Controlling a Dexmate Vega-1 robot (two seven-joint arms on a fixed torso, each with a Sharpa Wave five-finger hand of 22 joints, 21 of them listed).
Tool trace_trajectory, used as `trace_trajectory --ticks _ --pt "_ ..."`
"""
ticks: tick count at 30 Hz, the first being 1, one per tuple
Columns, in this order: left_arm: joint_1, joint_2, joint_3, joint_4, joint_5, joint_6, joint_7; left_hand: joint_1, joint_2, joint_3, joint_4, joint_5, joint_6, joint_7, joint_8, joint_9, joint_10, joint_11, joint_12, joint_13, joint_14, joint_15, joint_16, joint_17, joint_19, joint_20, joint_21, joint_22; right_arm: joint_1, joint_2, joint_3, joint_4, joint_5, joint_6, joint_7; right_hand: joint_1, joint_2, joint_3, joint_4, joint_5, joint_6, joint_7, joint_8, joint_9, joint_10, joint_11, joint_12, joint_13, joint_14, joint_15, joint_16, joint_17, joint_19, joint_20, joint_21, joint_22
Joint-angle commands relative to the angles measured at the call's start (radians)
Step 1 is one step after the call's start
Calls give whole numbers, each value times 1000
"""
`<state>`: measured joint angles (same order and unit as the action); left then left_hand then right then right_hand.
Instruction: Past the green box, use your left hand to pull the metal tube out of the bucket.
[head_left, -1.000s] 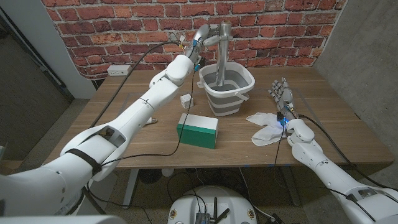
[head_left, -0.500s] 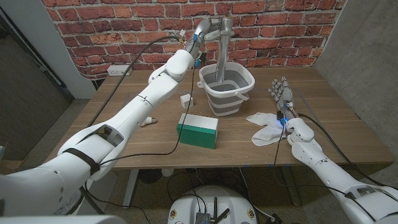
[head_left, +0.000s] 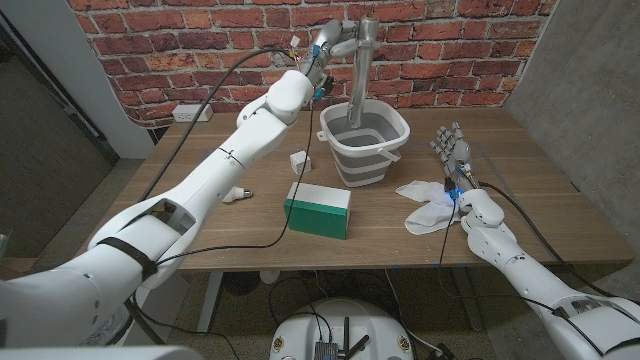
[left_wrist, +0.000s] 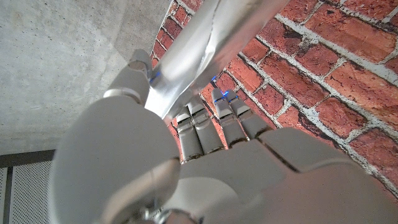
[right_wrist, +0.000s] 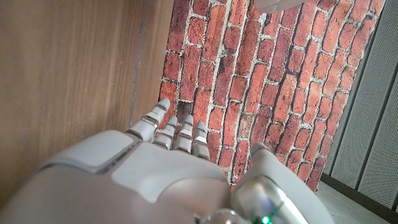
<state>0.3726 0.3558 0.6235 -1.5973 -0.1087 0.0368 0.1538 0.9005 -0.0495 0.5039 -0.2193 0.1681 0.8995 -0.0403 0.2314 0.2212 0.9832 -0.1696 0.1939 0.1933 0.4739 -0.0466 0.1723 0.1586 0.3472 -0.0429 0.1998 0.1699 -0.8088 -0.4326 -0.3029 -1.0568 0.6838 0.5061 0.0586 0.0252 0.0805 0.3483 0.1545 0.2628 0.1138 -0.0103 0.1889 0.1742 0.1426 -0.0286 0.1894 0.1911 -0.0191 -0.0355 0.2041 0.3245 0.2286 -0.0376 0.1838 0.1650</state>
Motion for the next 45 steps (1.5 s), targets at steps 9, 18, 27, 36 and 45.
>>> trace_trajectory --ticks 9,18,27,36,45 --pt "14 30 -16 -161 -31 138 9 -78 229 101 82 4 22 16 3 2 50 -43 6 2 12 -126 3 2 10 -36 5 4 8 2 0 10 4 12 21 -11 46 0 3 4 10 -1 3 5 7 -2 5 0 7 -4 8 2 12 -15 5 2" --pt "57 77 -55 -283 -48 219 42 -80 229 103 80 4 22 18 2 3 48 -39 4 2 15 -127 3 3 12 -36 5 4 22 -3 -8 10 -1 -5 28 -11 46 -1 3 5 12 0 3 5 8 -1 6 0 7 -4 9 1 11 -15 5 2" --pt "104 119 -96 -364 -64 253 78 -82 229 105 76 3 22 19 0 4 51 -37 5 2 18 -128 4 3 13 -38 5 4 40 2 -18 24 -5 -14 41 -11 47 -1 3 5 13 1 3 5 8 0 6 0 7 -3 9 0 12 -16 5 2" --pt "126 153 -131 -413 -73 264 101 -85 229 107 74 3 24 21 -1 5 51 -36 5 2 22 -126 4 3 14 -39 4 4 54 9 -26 34 -10 -20 43 -11 47 -2 3 5 14 -1 3 5 8 0 6 0 7 -6 9 -1 13 -17 5 2" --pt "133 172 -155 -455 -98 288 106 -87 229 109 73 2 24 23 -2 6 51 -34 5 2 24 -125 4 3 17 -40 5 4 68 19 -32 54 -10 -20 50 -11 48 -1 3 5 14 -1 3 5 9 0 6 0 7 -4 10 -2 14 -17 5 2"
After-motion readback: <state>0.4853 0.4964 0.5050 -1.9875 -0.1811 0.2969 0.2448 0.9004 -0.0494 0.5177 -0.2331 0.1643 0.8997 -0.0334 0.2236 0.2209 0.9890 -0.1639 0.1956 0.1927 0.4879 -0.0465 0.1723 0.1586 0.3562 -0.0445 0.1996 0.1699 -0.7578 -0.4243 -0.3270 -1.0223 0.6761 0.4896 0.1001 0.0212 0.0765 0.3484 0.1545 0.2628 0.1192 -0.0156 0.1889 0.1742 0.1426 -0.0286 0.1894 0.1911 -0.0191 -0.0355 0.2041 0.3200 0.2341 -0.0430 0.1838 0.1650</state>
